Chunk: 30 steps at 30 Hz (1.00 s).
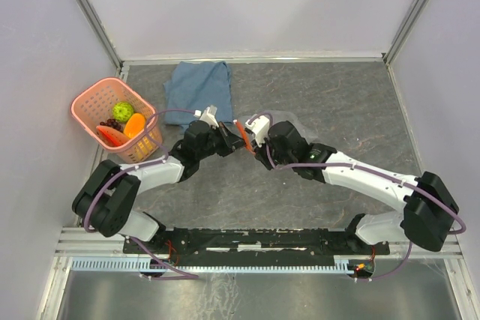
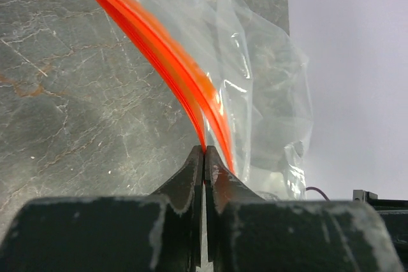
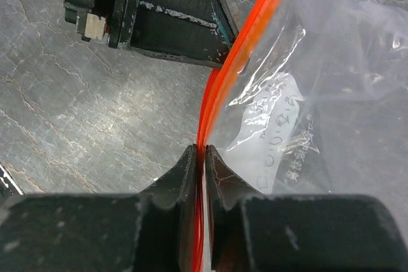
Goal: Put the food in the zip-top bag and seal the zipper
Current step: Open the zipper of the food storage bag.
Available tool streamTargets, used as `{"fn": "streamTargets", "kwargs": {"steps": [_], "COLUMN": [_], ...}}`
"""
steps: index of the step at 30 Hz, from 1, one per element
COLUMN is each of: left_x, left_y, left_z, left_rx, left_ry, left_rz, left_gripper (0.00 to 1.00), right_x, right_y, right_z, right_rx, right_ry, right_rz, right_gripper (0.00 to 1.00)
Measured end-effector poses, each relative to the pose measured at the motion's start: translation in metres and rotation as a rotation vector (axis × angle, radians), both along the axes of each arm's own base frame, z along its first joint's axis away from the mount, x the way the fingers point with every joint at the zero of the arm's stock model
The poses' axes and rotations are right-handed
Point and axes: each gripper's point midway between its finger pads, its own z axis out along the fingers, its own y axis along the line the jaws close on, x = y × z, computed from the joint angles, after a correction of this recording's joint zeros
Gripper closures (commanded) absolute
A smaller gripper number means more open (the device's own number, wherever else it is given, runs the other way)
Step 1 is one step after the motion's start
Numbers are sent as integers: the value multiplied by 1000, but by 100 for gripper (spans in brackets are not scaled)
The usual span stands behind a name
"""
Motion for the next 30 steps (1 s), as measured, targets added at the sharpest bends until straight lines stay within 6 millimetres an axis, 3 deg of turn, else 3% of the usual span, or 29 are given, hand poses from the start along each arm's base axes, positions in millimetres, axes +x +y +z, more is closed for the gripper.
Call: {"fn": "streamTargets", "kwargs": {"steps": [6, 14, 19, 25, 30], "left_x": [-4, -15, -22, -25, -25], "left_y": [-1, -9, -15, -17, -14], "left_z": [16, 32, 39, 39, 34], "left_rx": [-9, 71, 143, 190, 214], "left_ry": [-35, -107, -162, -185, -179], "left_rz": [7, 11, 8, 12, 20], "left_gripper": [97, 97, 97, 97, 97], "right_x": [0, 5, 13, 17, 13], "right_y": [-6, -16, -24, -20, -16], "right_z": [8, 40, 43, 44, 41], "right_rx": [20, 93, 102, 126, 136], "right_ry": [-13, -65, -66, -49, -31], "right_rz": [-35, -123, -215, -256, -223], "right_gripper": [64, 42, 31, 22, 21]}}
